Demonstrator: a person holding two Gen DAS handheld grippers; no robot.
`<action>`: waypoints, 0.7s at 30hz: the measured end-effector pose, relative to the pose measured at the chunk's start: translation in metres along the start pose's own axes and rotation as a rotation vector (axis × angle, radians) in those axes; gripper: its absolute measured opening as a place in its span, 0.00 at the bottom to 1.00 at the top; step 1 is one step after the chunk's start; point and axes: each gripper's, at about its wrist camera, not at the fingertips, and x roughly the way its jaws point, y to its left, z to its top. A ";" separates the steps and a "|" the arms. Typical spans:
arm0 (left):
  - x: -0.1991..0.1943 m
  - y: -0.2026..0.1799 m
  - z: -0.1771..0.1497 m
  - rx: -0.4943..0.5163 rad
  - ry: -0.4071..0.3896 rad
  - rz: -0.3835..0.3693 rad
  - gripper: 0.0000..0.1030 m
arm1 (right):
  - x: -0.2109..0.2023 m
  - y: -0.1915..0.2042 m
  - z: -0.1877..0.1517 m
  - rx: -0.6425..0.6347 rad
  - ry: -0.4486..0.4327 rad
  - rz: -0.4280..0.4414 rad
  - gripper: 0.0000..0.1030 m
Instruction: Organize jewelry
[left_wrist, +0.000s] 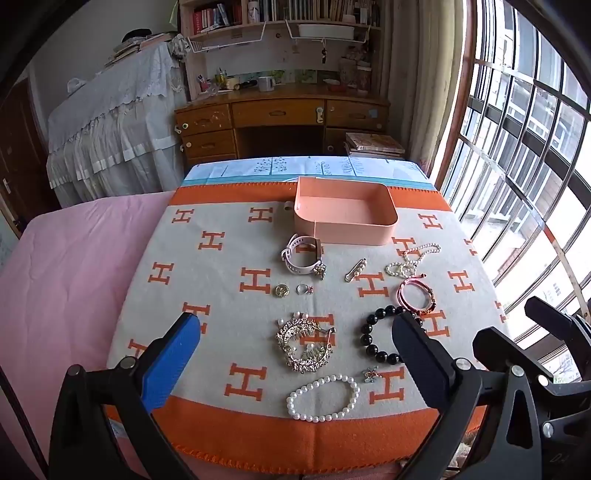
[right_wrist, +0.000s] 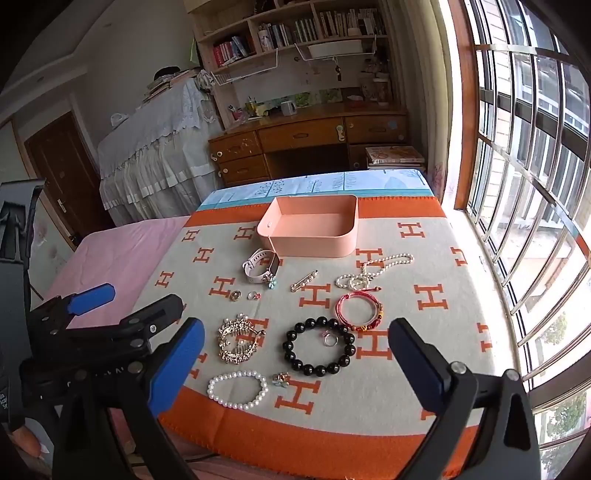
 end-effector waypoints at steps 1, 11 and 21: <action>0.000 0.001 0.000 -0.005 0.002 -0.004 0.99 | 0.000 0.000 0.000 0.000 0.000 0.001 0.98; 0.000 0.000 0.001 -0.006 0.017 -0.004 0.99 | 0.001 0.001 -0.003 0.001 0.003 0.003 0.98; 0.000 0.004 -0.006 -0.003 0.004 -0.005 0.99 | 0.001 0.001 -0.004 0.001 0.005 0.004 0.98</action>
